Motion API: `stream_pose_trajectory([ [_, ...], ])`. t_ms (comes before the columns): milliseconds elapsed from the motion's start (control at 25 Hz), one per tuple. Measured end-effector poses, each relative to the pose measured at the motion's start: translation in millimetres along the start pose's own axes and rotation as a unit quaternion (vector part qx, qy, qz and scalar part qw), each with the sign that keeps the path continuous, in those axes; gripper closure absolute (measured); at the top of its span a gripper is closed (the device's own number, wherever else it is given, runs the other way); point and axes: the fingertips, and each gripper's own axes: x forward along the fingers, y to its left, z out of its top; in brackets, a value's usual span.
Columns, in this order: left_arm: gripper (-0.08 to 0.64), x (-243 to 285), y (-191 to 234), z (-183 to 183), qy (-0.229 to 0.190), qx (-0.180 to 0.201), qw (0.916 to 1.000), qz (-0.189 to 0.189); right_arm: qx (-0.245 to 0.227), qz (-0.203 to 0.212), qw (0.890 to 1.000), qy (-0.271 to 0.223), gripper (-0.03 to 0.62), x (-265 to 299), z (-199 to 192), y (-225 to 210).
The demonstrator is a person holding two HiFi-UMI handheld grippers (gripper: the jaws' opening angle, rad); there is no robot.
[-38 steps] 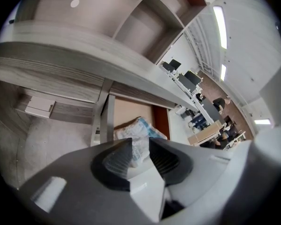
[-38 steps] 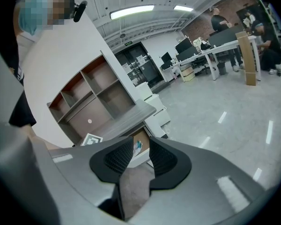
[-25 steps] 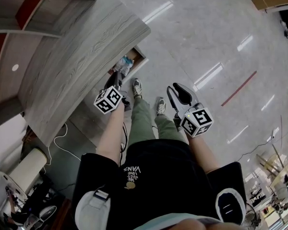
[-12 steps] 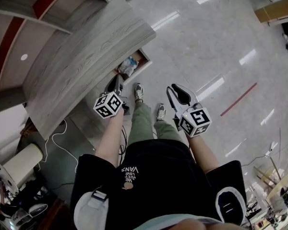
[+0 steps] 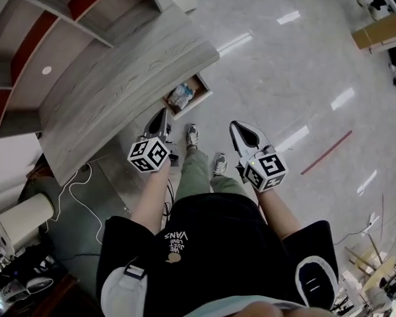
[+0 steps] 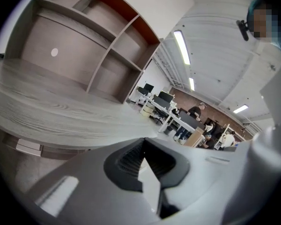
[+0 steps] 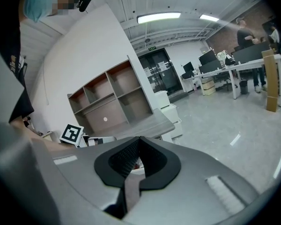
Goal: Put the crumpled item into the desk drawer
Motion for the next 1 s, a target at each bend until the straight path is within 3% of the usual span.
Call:
stream_pose_trajectory([
  [520,0.508,-63,-58,36,-0.057,0.058,0.9956,-0.047,-0.020,0.039,0.999,-0.028,0.589,-24,18,31],
  [760,0.508,-97,-82,40,-0.070,0.094,0.9915,-0.058,-0.030,0.048,0.998,-0.038,0.591,-40,23,44],
  [1000,0.508,-123,-98,45,-0.084,0.106,0.9889,-0.062,-0.033,0.054,0.997,-0.046,0.591,-55,28,52],
])
